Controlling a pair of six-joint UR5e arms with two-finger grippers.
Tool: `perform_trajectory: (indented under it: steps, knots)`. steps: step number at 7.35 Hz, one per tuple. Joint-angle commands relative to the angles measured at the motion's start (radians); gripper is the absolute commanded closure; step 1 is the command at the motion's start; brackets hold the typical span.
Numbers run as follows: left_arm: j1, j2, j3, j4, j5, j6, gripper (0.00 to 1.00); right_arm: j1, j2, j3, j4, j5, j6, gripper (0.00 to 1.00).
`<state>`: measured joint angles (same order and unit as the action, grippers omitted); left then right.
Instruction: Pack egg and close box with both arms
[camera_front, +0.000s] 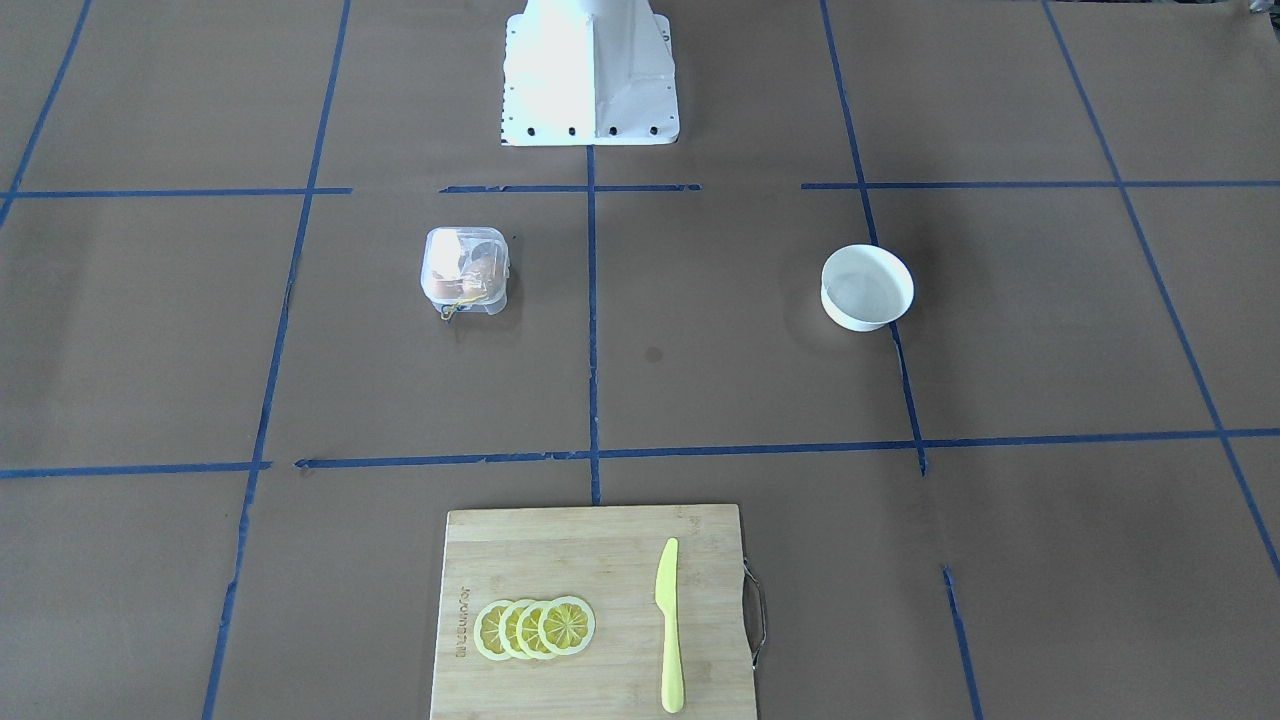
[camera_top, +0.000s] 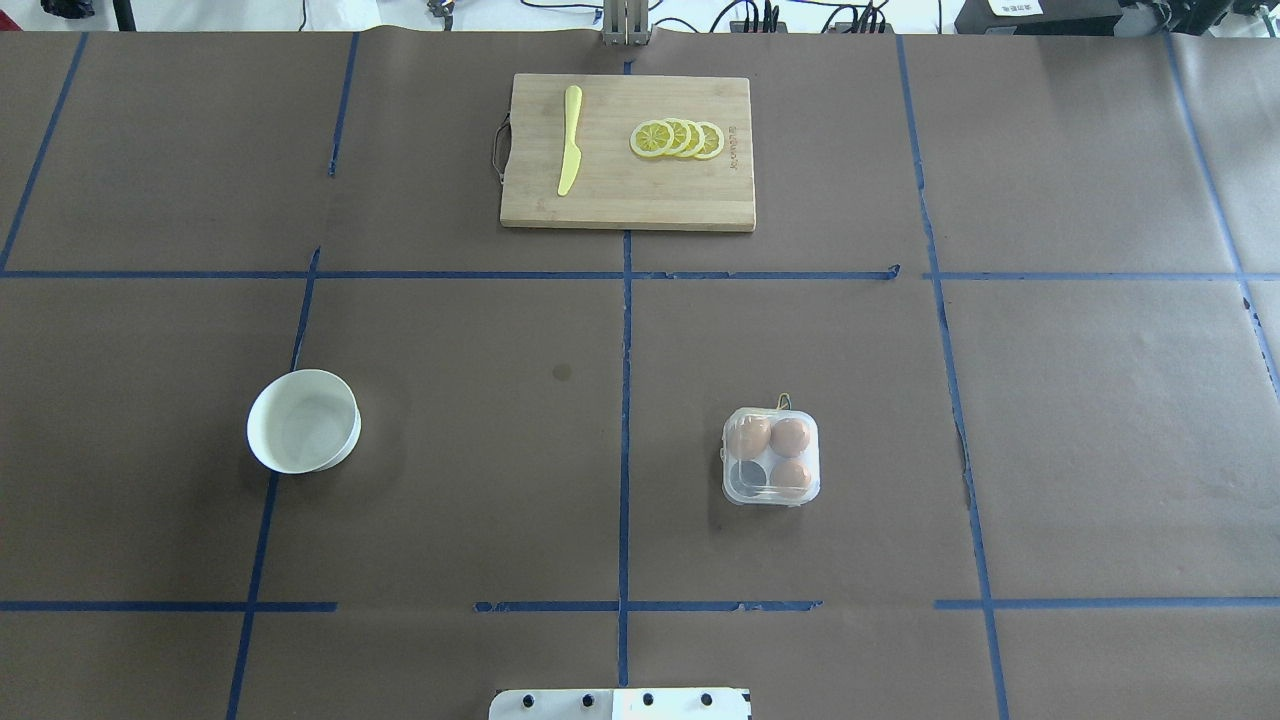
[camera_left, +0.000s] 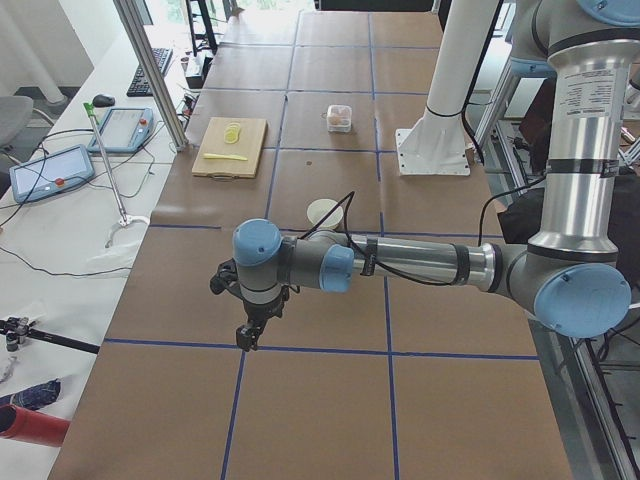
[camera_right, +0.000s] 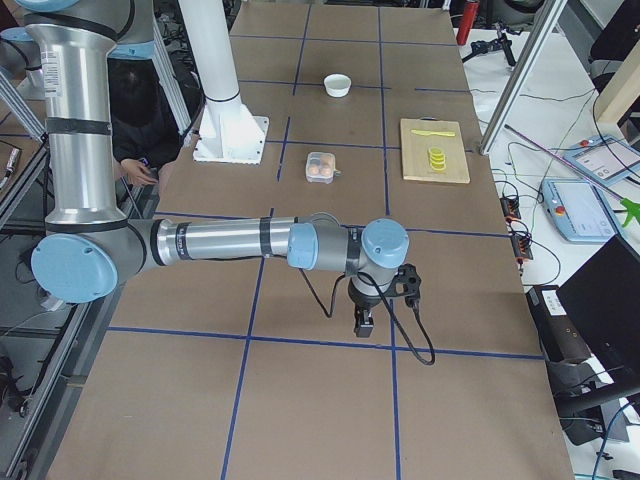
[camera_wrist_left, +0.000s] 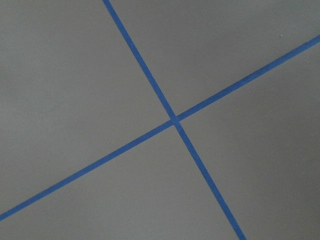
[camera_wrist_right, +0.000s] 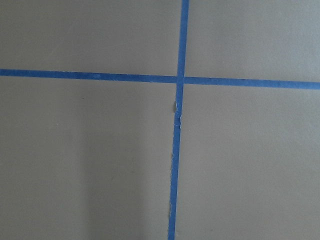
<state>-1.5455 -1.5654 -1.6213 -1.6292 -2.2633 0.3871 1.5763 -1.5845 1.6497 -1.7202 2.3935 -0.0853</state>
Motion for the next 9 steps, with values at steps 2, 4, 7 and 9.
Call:
perform_trajectory:
  steps: [2,4,7,9]
  knots:
    - [0.001,0.013,0.024,0.005,-0.090,-0.117,0.00,0.033,-0.019,-0.004,0.034,0.047,0.009,0.00]
    - [0.001,0.015,0.021,0.008,-0.093,-0.215,0.00,0.033,-0.040,-0.010,0.080,0.017,0.002,0.00]
    - [0.001,0.024,0.023,-0.006,-0.094,-0.308,0.00,0.033,-0.052,-0.016,0.113,-0.075,0.007,0.00]
    - [-0.001,0.022,0.020,-0.006,-0.094,-0.312,0.00,0.033,-0.052,-0.019,0.187,-0.150,0.083,0.00]
